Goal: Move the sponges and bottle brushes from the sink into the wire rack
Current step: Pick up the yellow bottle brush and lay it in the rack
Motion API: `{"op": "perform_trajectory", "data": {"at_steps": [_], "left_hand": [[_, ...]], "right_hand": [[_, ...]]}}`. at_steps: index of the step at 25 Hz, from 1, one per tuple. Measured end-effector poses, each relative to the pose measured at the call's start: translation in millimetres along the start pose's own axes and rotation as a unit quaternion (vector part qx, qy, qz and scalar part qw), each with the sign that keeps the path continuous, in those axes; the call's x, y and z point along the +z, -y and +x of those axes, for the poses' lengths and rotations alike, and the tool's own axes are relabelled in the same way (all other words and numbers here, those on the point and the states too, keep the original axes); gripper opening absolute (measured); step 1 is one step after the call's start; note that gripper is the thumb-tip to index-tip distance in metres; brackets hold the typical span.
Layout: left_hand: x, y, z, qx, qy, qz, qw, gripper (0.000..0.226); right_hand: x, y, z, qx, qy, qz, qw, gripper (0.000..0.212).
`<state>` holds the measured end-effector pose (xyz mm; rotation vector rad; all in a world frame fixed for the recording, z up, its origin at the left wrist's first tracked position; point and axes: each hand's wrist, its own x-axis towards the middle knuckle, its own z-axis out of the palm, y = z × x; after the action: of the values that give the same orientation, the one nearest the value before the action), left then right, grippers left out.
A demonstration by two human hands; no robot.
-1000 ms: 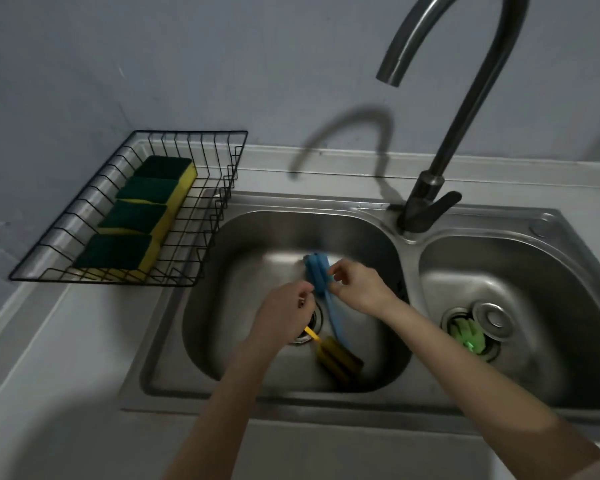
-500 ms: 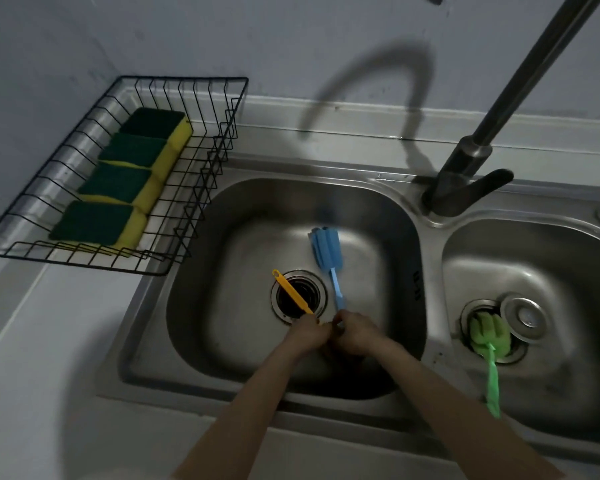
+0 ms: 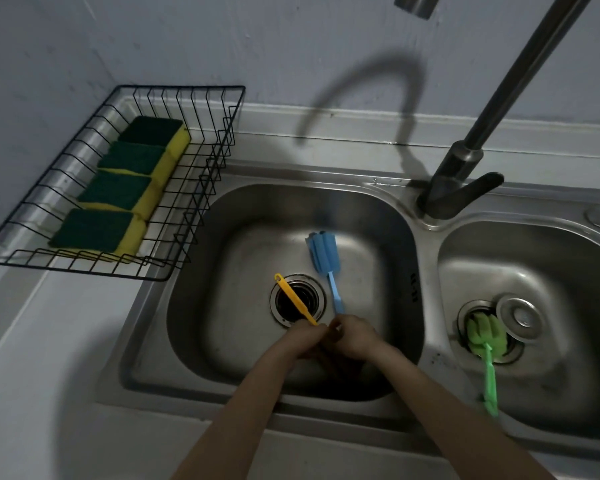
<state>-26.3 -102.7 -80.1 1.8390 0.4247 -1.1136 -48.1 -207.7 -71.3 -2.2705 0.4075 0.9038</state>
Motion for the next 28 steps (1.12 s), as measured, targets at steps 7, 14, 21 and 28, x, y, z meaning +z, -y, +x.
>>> {"op": "perform_trajectory", "data": {"at_steps": [7,14,21,28], "left_hand": [[-8,-11,-25,0.086,-0.018,-0.01,0.996,0.026],[-16,-37,-74,0.27,-0.126,-0.084,0.951,0.005],[-46,-48,-125,0.362,-0.119,-0.139,0.914,0.028],[-82,-59,-164,0.466,-0.196,-0.082,0.859,0.045]], "right_hand": [[-20,9,-25,-0.043,-0.037,0.057,0.997,0.033],[-43,35,-65,-0.143,-0.188,0.132,0.963,0.033],[-57,70,-99,-0.261,-0.285,0.199,0.901,0.03],[-62,120,-122,-0.349,-0.236,0.301,0.855,0.025]]}}
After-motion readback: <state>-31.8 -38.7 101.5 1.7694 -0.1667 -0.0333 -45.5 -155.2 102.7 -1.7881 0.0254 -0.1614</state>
